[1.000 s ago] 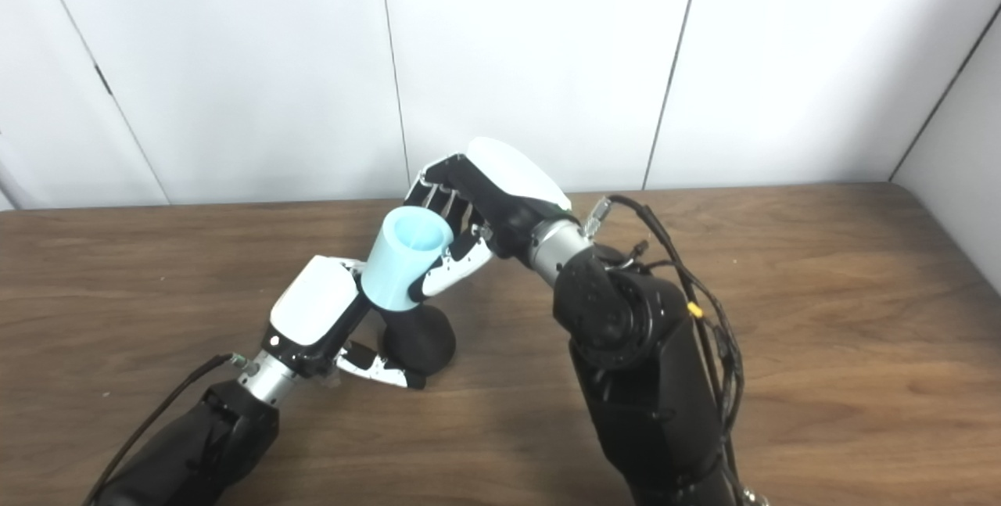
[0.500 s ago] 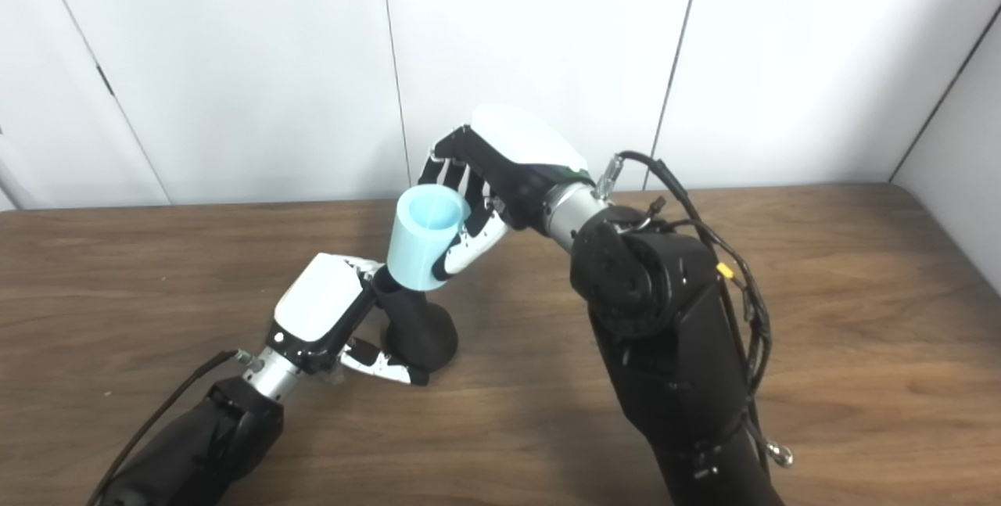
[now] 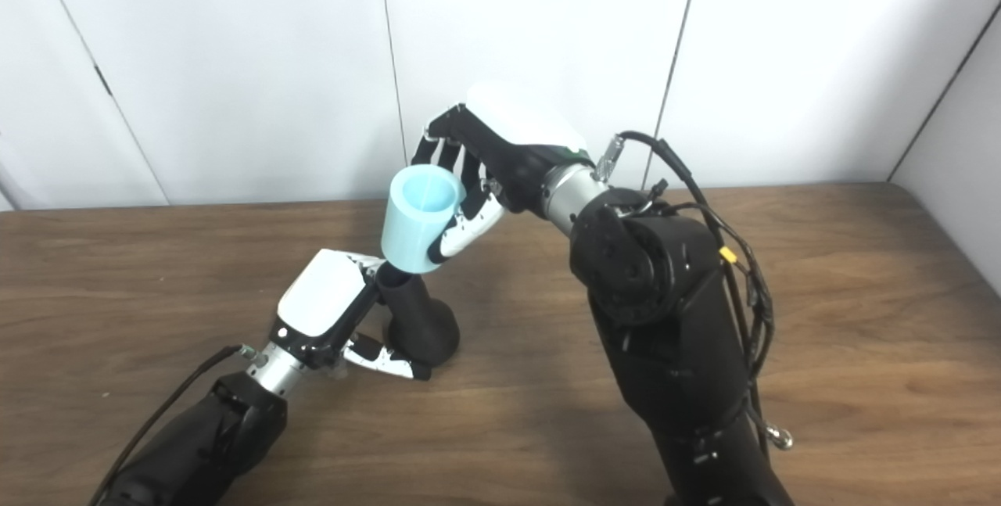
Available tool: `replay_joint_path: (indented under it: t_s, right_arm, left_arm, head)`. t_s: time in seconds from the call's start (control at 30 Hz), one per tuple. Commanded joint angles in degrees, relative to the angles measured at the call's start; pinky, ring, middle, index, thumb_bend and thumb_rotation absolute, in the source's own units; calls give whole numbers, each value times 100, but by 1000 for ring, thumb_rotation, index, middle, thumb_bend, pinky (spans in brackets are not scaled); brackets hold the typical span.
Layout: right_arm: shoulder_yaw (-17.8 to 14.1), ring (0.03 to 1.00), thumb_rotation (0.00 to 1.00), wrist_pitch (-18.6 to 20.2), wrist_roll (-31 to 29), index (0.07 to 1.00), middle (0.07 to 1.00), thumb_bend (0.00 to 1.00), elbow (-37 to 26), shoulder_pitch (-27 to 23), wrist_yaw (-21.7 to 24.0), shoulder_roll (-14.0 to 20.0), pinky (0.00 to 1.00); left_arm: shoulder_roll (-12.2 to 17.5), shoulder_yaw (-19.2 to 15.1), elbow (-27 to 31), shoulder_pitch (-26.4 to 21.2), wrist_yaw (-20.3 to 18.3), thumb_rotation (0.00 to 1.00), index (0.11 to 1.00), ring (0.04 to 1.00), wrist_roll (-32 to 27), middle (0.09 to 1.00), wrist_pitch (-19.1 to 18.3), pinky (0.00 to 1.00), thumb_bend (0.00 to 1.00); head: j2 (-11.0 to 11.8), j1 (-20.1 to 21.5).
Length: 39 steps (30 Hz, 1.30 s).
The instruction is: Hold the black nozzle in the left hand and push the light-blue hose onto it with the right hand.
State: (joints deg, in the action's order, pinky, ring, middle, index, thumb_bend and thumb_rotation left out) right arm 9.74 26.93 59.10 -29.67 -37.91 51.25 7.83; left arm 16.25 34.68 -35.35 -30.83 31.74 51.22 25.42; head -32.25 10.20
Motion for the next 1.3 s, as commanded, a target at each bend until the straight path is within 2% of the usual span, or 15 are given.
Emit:
replay_joint_path:
  t_s: [0.0,0.1,0.33,0.53,0.63,0.9,1.1,1.27]
  right_arm:
    - [-26,376,0,-164,22,520,477,516,-264,-394,-498,-65,239]
    - [-4,372,0,-225,23,522,473,515,-236,-294,-600,-69,230]
    - [8,406,0,-179,4,491,483,521,-174,-226,-603,-84,290]
    - [58,399,0,-198,56,495,487,520,-129,-201,-685,-89,269]
    - [69,395,0,-205,69,502,488,519,-133,-191,-688,-71,259]
    - [65,396,0,-128,52,508,483,518,-180,-141,-543,-33,269]
    - [129,362,0,-107,222,523,461,514,-245,-68,-359,28,219]
    - [52,378,0,-221,152,517,477,517,-228,-46,-390,230,249]
  left_arm:
    - [-1060,682,-1107,1536,283,0,518,384,-217,438,149,353,518]
    - [-1053,677,-1080,1556,243,0,519,366,-175,436,149,332,518]
    - [-1049,692,-1095,1554,197,0,521,373,32,435,142,336,517]
    - [-1021,742,-1074,1553,106,0,525,367,427,431,-65,328,515]
    - [-981,779,-963,1567,-107,0,527,392,557,439,-245,355,515]
    - [-923,877,-898,1565,-217,0,529,385,802,432,-441,351,515]
    - [-902,889,-777,1602,-315,0,529,387,762,433,-488,355,516]
    - [-879,899,-738,1603,-326,0,529,374,742,427,-479,339,515]
  head:
    - [-14,-7]
    - [-24,-9]
    - [-46,-37]
    - [-48,-24]
    - [-46,-17]
    - [-67,-7]
    - [-101,-7]
    - [-110,42]
